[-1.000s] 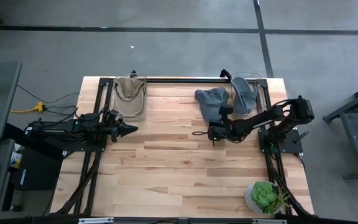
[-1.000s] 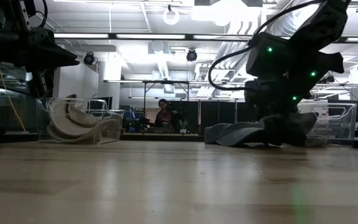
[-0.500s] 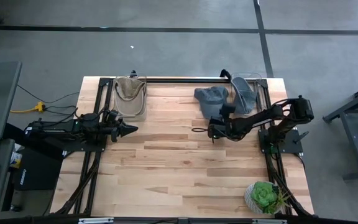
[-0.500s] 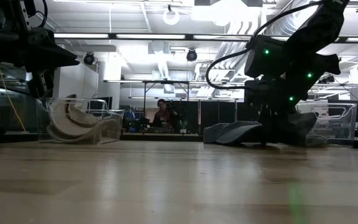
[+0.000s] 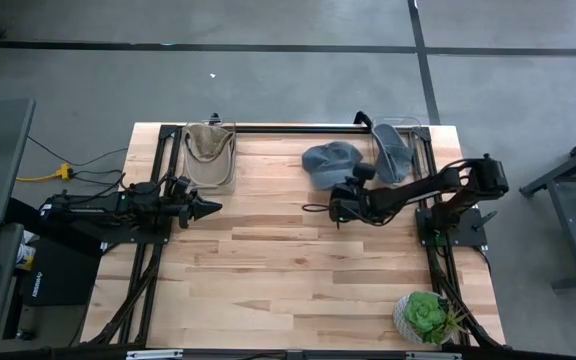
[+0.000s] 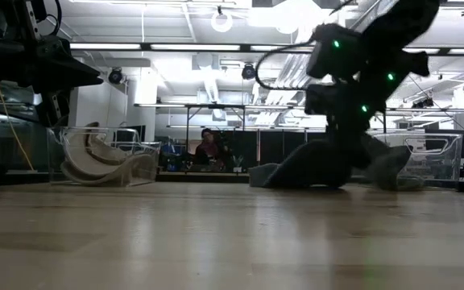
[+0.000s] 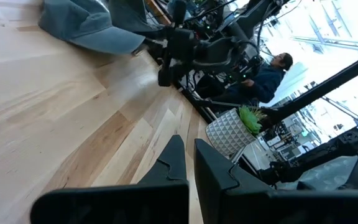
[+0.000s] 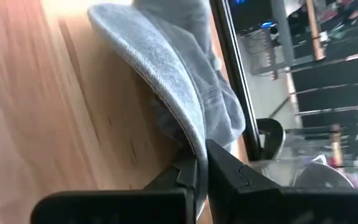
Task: Pick & Place hat
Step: Put the blue cap into the right transparent bin
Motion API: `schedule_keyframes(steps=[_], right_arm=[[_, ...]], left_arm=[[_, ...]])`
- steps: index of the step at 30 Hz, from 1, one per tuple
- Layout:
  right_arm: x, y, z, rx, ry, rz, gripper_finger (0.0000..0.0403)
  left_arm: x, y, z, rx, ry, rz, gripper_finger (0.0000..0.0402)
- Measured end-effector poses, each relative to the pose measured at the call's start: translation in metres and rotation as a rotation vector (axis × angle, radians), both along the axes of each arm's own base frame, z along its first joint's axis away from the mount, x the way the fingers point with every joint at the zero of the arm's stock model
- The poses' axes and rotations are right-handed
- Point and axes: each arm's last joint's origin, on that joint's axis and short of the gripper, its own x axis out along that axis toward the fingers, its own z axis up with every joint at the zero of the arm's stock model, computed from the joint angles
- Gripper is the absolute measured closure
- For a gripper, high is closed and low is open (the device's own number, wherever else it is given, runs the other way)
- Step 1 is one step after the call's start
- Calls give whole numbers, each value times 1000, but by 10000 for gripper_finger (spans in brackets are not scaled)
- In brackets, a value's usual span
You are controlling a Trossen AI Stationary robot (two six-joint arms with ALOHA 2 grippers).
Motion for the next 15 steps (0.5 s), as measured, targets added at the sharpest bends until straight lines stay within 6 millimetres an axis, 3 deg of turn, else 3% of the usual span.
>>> schedule_keyframes(steps=[15], right_arm=[[17,6,50,33,-60,-121,399]], left_arm=[[0,0,0,0,0,0,401]])
